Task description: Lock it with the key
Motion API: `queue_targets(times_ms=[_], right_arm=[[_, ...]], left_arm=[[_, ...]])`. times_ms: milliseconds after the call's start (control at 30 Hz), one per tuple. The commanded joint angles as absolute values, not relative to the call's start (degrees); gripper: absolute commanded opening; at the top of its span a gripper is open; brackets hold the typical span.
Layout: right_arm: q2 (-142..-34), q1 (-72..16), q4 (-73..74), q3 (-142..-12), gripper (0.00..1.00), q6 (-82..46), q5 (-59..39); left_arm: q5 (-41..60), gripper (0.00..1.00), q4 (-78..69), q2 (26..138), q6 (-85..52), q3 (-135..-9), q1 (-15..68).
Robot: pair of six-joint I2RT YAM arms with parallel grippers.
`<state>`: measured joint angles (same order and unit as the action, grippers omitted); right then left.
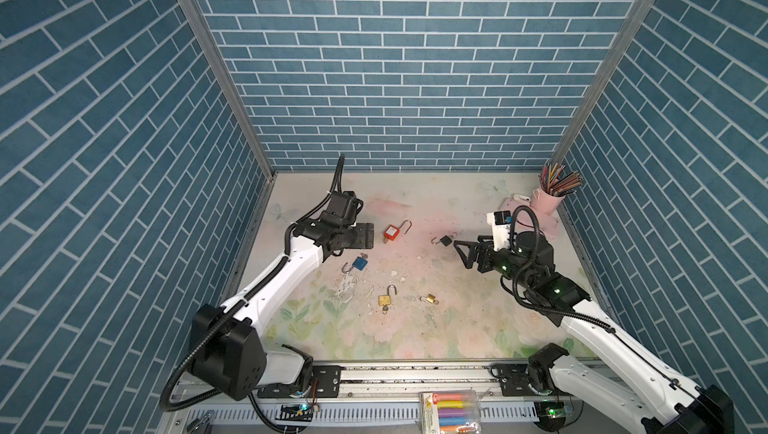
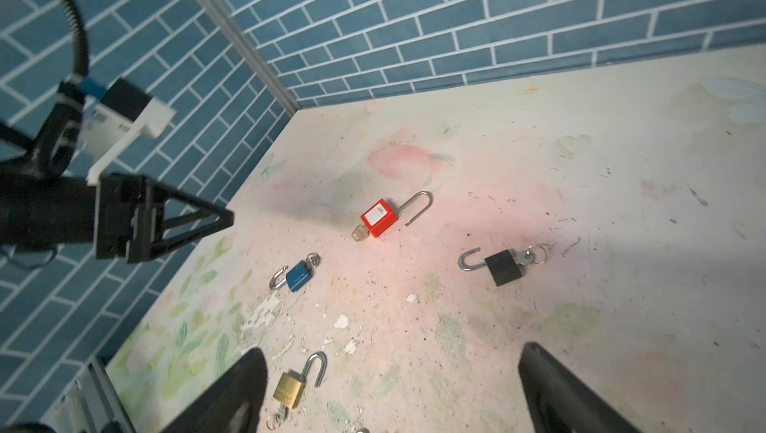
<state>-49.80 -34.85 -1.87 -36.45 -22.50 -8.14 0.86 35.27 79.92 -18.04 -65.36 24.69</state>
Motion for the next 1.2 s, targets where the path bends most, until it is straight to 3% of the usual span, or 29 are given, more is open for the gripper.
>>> queue_targets(times_ms=[0, 233, 467, 733, 1167], right_arm=[[-48.2, -40.1, 2.3, -33.2, 0.95, -12.9, -3.4], [-49.2, -49.4, 8.4, -30.2, 0.94, 0.3, -10.0], [-53.1, -53.0, 8.7, -29.0, 0.92, 5.4, -7.9], [-53.1, -53.9, 12.4, -24.6, 0.91, 5.9, -7.8], [-55.3, -53.8, 15.6, -22.8, 0.91, 2.9, -5.0]], left_arm=[[3.5, 0.87, 34.8, 84.5, -12.7, -68.9, 25.7], [4.9, 0.87, 32.6, 94.3, -10.2, -74.9, 25.8], [6.8, 0.88, 29.4, 100.1, -9.3, -76.9, 25.8], [8.4, 0.87, 27.0, 106.1, -9.0, -78.7, 26.2], [2.7, 0.87, 30.4, 116.8, -4.6, -87.9, 28.0]])
